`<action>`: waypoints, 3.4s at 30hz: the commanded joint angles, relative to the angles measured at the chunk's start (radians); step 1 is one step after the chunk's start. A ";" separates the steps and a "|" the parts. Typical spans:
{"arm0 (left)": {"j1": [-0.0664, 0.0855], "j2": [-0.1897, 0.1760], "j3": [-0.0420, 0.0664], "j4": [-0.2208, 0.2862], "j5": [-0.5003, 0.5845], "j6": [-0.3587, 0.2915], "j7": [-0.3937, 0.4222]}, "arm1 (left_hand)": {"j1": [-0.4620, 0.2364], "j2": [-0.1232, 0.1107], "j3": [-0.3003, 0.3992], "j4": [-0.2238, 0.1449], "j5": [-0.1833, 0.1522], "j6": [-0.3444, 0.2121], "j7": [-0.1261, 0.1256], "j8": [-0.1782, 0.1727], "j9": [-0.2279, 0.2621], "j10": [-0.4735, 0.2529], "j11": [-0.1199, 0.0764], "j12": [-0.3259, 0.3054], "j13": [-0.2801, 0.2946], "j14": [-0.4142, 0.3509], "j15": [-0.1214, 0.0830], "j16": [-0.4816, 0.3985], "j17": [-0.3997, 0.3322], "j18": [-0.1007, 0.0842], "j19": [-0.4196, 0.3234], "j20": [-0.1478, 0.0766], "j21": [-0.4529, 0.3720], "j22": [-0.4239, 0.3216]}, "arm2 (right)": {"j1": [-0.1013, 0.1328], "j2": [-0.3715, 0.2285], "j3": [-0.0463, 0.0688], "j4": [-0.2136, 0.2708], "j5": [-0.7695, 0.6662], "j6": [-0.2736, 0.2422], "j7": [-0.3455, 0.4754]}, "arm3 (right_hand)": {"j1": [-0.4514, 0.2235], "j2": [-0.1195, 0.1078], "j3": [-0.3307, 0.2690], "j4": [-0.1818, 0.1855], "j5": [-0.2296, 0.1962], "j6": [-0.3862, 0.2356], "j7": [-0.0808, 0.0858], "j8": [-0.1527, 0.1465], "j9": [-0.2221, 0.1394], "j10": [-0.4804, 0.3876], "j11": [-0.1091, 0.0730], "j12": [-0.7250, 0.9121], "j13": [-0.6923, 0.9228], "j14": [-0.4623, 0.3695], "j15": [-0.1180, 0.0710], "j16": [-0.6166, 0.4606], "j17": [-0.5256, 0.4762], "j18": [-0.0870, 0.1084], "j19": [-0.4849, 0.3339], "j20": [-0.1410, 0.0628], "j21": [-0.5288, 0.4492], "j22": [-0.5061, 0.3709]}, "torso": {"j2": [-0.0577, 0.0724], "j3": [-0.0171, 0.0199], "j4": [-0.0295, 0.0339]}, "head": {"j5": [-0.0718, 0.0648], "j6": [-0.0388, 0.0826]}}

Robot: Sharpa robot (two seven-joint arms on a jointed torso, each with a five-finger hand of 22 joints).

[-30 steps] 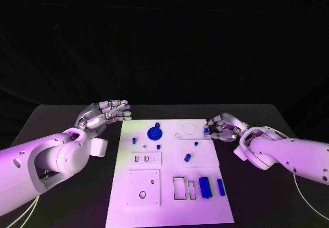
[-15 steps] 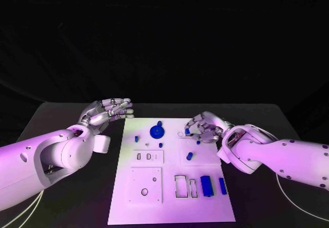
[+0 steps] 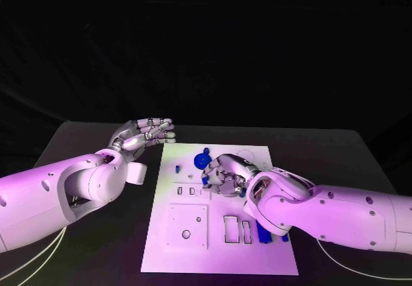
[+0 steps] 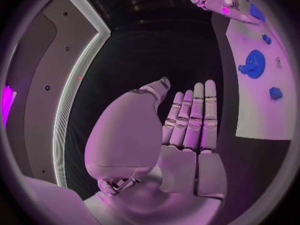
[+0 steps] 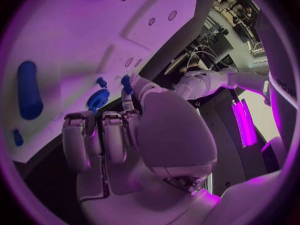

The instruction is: Assemble the parts on the task board

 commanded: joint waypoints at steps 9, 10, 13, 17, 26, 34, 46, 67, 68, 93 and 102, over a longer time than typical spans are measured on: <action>0.000 0.005 0.000 0.000 -0.012 0.018 -0.009 | -0.010 -0.004 -0.005 0.002 -0.003 0.002 0.015 -0.004 0.002 0.004 0.003 -0.002 0.001 -0.002 0.002 -0.007 0.002 0.007 -0.009 -0.001 -0.005 -0.001 | -0.033 0.064 -0.001 -0.050 -0.116 0.009 -0.080 | -0.026 -0.009 0.011 0.003 0.001 0.016 -0.010 0.023 0.009 0.003 -0.007 -0.002 0.126 0.081 -0.008 -0.002 0.167 -0.011 0.080 -0.010 -0.001 0.239 | 0.003 0.0021 0.0004 | 0.012 -0.008; 0.000 0.005 0.000 0.000 -0.012 0.018 -0.010 | -0.010 -0.004 -0.005 0.002 -0.003 0.002 0.015 -0.004 0.002 0.004 0.003 -0.002 0.001 -0.002 0.002 -0.007 0.002 0.007 -0.009 -0.001 -0.005 -0.001 | -0.035 0.067 -0.001 -0.051 -0.119 0.009 -0.082 | -0.026 -0.009 0.011 0.003 0.001 0.016 -0.010 0.023 0.009 0.003 -0.007 -0.002 0.126 0.081 -0.008 -0.002 0.167 -0.011 0.080 -0.010 -0.001 0.239 | 0.002 0.0019 -0.0002 | 0.013 -0.009; 0.000 0.005 0.000 0.000 -0.012 0.019 -0.011 | -0.010 -0.004 -0.005 0.002 -0.003 0.002 0.015 -0.004 0.002 0.004 0.003 -0.002 0.001 -0.002 0.002 -0.007 0.002 0.007 -0.009 -0.001 -0.005 -0.001 | -0.041 0.077 -0.001 -0.058 -0.129 0.008 -0.085 | -0.030 -0.012 0.012 0.003 0.001 0.015 -0.010 0.024 0.009 0.004 -0.007 -0.001 0.127 0.081 -0.008 -0.001 0.168 -0.011 0.080 -0.010 -0.001 0.239 | 0.002 0.0012 -0.0007 | 0.014 -0.011; 0.000 0.005 0.000 -0.001 -0.013 0.018 -0.013 | -0.010 -0.004 -0.005 0.002 -0.003 0.002 0.015 -0.004 0.002 0.004 0.003 -0.002 0.001 -0.002 0.002 -0.007 0.002 0.007 -0.009 -0.001 -0.005 -0.001 | -0.045 0.091 -0.001 -0.069 -0.133 0.012 -0.084 | -0.038 -0.017 0.014 0.003 0.001 0.014 -0.010 0.025 0.009 0.003 -0.008 -0.003 0.126 0.081 -0.008 -0.001 0.168 -0.011 0.080 -0.011 -0.001 0.240 | 0.002 0.0012 -0.0014 | 0.018 -0.012; 0.000 0.004 0.000 0.000 -0.014 0.018 -0.015 | -0.010 -0.004 -0.005 0.002 -0.003 0.002 0.015 -0.004 0.002 0.004 0.003 -0.002 0.001 -0.002 0.002 -0.007 0.002 0.007 -0.009 -0.001 -0.005 -0.001 | -0.054 0.101 -0.001 -0.074 -0.137 0.017 -0.086 | -0.048 -0.024 0.015 0.004 0.001 0.012 -0.010 0.026 0.009 0.004 -0.008 -0.002 0.126 0.081 -0.009 -0.002 0.167 -0.011 0.080 -0.011 -0.001 0.240 | 0.001 0.0002 -0.0002 | 0.021 -0.016; 0.000 0.002 0.000 -0.001 -0.014 0.019 -0.016 | -0.010 -0.004 -0.005 0.002 -0.003 0.002 0.015 -0.004 0.002 0.004 0.003 -0.002 0.001 -0.002 0.002 -0.007 0.002 0.007 -0.009 -0.001 -0.005 -0.001 | -0.058 0.105 -0.001 -0.076 -0.139 0.027 -0.089 | -0.052 -0.027 0.016 0.004 0.001 0.011 -0.010 0.026 0.008 0.004 -0.007 -0.003 0.126 0.081 -0.009 -0.002 0.166 -0.011 0.080 -0.011 0.000 0.240 | 0.001 0.0003 -0.0008 | 0.023 -0.016; 0.000 0.000 0.000 0.000 -0.014 0.019 -0.018 | -0.012 -0.005 -0.006 0.003 -0.003 0.002 0.014 -0.004 0.002 0.004 0.003 -0.002 0.001 -0.002 0.002 -0.008 0.003 0.007 -0.013 -0.001 -0.005 -0.002 | -0.061 0.102 -0.001 -0.076 -0.160 0.028 -0.104 | -0.068 -0.055 0.018 0.000 0.001 0.000 -0.007 0.025 0.006 -0.004 -0.005 -0.014 0.117 0.079 -0.007 -0.005 0.159 -0.009 0.076 -0.011 -0.008 0.236 | 0.001 0.0006 -0.0014 | 0.024 -0.018; 0.000 -0.001 0.000 -0.001 -0.016 0.024 -0.024 | -0.012 -0.005 -0.007 0.003 -0.003 0.002 0.014 -0.004 0.002 0.004 0.003 -0.003 0.001 -0.002 0.002 -0.008 0.004 0.008 -0.014 0.000 -0.006 -0.002 | -0.063 0.086 -0.001 -0.057 -0.192 -0.010 -0.116 | -0.070 -0.056 0.026 -0.002 0.002 0.008 -0.009 0.032 0.008 0.000 -0.006 -0.010 0.121 0.080 -0.007 -0.005 0.160 -0.011 0.079 -0.011 -0.003 0.239 | 0.001 0.0011 -0.0011 | 0.023 -0.018; 0.000 -0.001 0.000 -0.001 -0.017 0.024 -0.024 | -0.012 -0.005 -0.007 0.003 -0.003 0.002 0.014 -0.004 0.002 0.004 0.003 -0.003 0.001 -0.002 0.002 -0.008 0.004 0.008 -0.014 0.000 -0.006 -0.002 | -0.063 0.086 -0.001 -0.057 -0.193 -0.010 -0.117 | -0.070 -0.056 0.026 -0.002 0.002 0.008 -0.009 0.032 0.008 0.000 -0.006 -0.010 0.121 0.080 -0.007 -0.005 0.160 -0.011 0.079 -0.011 -0.003 0.239 | 0.001 0.0009 -0.0010 | 0.022 -0.018; -0.001 -0.002 0.000 -0.001 -0.017 0.026 -0.029 | -0.014 -0.005 -0.008 0.004 -0.003 0.001 0.014 -0.004 0.002 0.003 0.003 -0.003 0.000 -0.003 0.002 -0.010 0.006 0.008 -0.017 0.001 -0.006 -0.002 | -0.064 0.092 -0.001 -0.067 -0.195 -0.014 -0.100 | -0.119 -0.126 -0.005 0.013 0.001 -0.057 0.013 0.008 -0.010 -0.051 0.012 -0.078 0.058 0.075 0.007 -0.014 0.139 -0.006 0.067 0.000 -0.022 0.228 | 0.001 0.0007 -0.0008 | 0.021 -0.018; -0.001 -0.003 0.000 0.000 -0.018 0.025 -0.030 | -0.014 -0.005 -0.008 0.004 -0.003 0.001 0.014 -0.004 0.002 0.003 0.003 -0.003 0.000 -0.003 0.003 -0.010 0.006 0.008 -0.017 0.001 -0.006 -0.002 | -0.064 0.092 -0.001 -0.066 -0.195 -0.043 -0.080 | -0.115 -0.132 -0.090 0.032 0.001 -0.108 0.027 -0.016 -0.022 -0.094 0.025 -0.136 0.003 0.069 0.018 -0.024 0.116 0.001 0.052 0.011 -0.047 0.216 | 0.001 0.0013 -0.0013 | 0.022 -0.016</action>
